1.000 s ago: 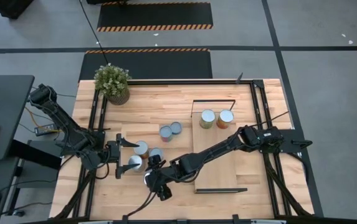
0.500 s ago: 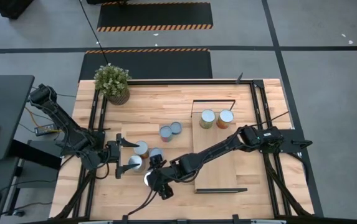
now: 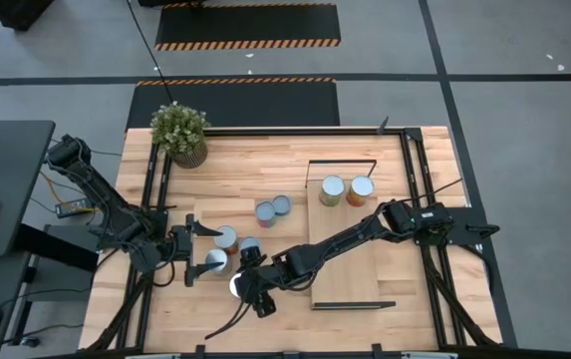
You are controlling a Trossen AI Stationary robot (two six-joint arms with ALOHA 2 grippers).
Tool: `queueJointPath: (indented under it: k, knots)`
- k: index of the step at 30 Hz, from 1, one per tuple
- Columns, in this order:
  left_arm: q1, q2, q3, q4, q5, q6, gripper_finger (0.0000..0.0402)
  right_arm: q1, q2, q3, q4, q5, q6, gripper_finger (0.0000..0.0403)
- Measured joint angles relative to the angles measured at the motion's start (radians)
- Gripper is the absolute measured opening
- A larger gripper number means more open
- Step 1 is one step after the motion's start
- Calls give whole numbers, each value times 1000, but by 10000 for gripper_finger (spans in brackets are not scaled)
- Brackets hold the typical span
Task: Pick and place cans onto a shelf
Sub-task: Put the canned cherries on the shelf
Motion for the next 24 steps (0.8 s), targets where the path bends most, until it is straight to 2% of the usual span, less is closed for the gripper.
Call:
queueJointPath:
  k: [4, 9, 18, 24]
  knots:
    - [0, 0, 0, 0, 0, -3, 385, 0, 0, 1, 0, -9, 0, 333]
    - [0, 0, 0, -2, 0, -3, 385, -2, -15, 35, -60, 13, -28, 331]
    - [0, 0, 0, -3, 0, -4, 385, -6, -110, 149, -438, 128, 109, 330]
    - [0, 0, 0, -3, 0, -6, 385, -4, -196, 166, -665, 226, 243, 330]
